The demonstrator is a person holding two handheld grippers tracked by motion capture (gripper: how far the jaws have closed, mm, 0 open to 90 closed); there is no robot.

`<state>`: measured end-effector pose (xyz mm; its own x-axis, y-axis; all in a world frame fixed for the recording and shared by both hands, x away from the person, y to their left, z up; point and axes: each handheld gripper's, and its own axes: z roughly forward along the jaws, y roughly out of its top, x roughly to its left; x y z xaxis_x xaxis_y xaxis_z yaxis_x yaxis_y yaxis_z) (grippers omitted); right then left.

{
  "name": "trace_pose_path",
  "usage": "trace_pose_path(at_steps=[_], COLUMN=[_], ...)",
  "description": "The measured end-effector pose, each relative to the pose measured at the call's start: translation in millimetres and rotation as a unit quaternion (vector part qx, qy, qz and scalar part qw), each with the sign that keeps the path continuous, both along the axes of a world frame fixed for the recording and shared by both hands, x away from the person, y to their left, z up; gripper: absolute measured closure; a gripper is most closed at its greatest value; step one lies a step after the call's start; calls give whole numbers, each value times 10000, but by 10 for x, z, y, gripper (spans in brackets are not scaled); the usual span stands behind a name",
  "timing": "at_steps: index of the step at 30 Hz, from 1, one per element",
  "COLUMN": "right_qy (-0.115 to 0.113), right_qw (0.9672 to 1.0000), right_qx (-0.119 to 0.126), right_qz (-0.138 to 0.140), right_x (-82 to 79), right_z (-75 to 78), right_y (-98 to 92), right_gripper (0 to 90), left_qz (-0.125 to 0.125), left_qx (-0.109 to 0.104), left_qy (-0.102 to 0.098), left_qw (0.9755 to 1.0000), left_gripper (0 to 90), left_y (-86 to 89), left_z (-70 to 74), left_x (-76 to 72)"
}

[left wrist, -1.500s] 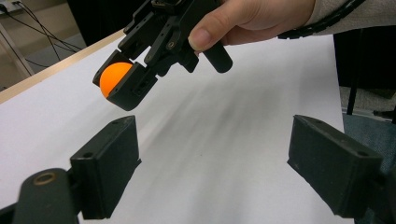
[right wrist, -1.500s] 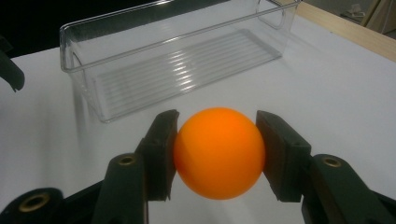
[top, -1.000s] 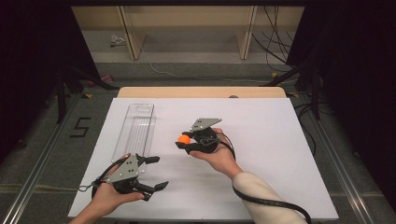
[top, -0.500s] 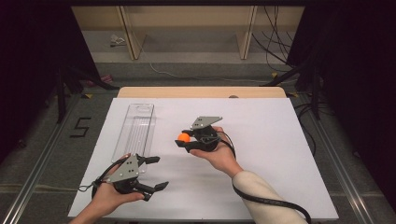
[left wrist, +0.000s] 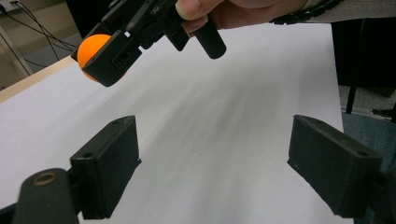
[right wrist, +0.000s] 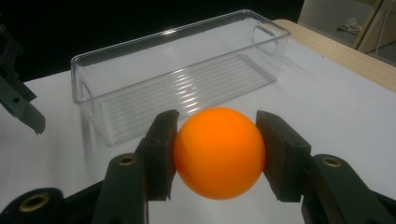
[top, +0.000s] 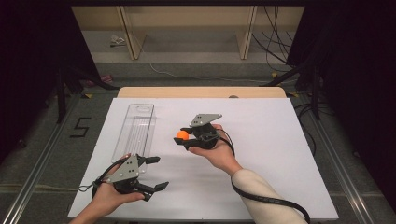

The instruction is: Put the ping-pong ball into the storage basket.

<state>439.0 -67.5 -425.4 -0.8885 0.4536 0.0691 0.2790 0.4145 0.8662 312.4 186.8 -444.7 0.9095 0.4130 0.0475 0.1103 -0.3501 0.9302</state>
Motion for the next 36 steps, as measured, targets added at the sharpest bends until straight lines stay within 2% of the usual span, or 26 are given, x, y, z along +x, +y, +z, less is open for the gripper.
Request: trace_pose_path(at_steps=[36], right_qy=[-29], right_qw=[10000], right_qx=[19], right_qz=[50], right_x=[82], right_z=[115], right_y=[124], right_gripper=[512], left_qz=[-48], left_qx=[41], left_qy=[-15], left_qw=[10000], left_gripper=[158], left_y=[-11], left_z=[-4], left_x=[-2])
